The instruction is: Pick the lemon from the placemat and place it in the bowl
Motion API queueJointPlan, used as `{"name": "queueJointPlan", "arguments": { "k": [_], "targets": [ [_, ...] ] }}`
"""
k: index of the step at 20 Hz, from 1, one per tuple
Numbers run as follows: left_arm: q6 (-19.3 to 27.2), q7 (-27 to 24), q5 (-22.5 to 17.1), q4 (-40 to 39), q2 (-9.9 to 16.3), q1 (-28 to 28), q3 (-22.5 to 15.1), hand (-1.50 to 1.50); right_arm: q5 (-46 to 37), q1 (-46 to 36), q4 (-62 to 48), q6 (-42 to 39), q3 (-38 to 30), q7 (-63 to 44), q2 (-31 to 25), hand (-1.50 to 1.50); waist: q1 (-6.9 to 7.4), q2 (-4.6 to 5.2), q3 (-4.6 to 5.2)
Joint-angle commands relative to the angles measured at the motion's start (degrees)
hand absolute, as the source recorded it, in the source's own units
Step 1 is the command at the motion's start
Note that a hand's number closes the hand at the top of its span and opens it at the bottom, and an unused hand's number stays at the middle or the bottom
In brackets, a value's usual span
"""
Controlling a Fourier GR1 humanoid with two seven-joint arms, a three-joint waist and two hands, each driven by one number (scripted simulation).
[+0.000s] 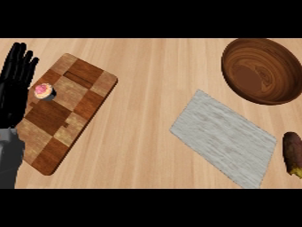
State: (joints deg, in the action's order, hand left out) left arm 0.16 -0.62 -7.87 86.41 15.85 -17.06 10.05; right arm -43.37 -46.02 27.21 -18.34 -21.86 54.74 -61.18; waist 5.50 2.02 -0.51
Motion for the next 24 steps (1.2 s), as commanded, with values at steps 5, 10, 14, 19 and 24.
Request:
{"name": "queueJointPlan", "arguments": {
  "k": [5,10,14,19,24],
  "targets": [
    [1.1,1.5,0.7,0.3,-0.8,-1.7,-1.0,0.0,3.2,-7.6,-3.6,-17.7,3.9,7.4,-1.0,1.5,0.19,-0.49,0.21],
    [0.6,1.5,1.0,-1.0,-0.2,-1.5,-0.9,0.0,4.0,-12.6,-3.3,-19.3,8.1,4.0,2.4,1.5,0.17,-0.55,0.35],
    [0.8,0.2,0.4,-2.6,0.0,-1.9,0.6,0.0,3.1,-14.3,-3.5,-19.6,12.3,3.9,4.8,1.5,-0.84,-0.55,0.41],
    [0.1,-1.7,1.3,-3.2,-0.1,-0.1,0.0,0.0,2.1,-19.1,-3.5,-21.3,17.6,0.3,9.0,1.5,-1.17,-0.93,0.56],
    [1.8,-0.2,1.3,-2.3,-1.2,-1.1,-0.1,0.0,0.9,-18.2,-6.1,-15.4,21.1,-0.7,16.0,1.5,-1.74,-0.78,0.42]
  ]
}}
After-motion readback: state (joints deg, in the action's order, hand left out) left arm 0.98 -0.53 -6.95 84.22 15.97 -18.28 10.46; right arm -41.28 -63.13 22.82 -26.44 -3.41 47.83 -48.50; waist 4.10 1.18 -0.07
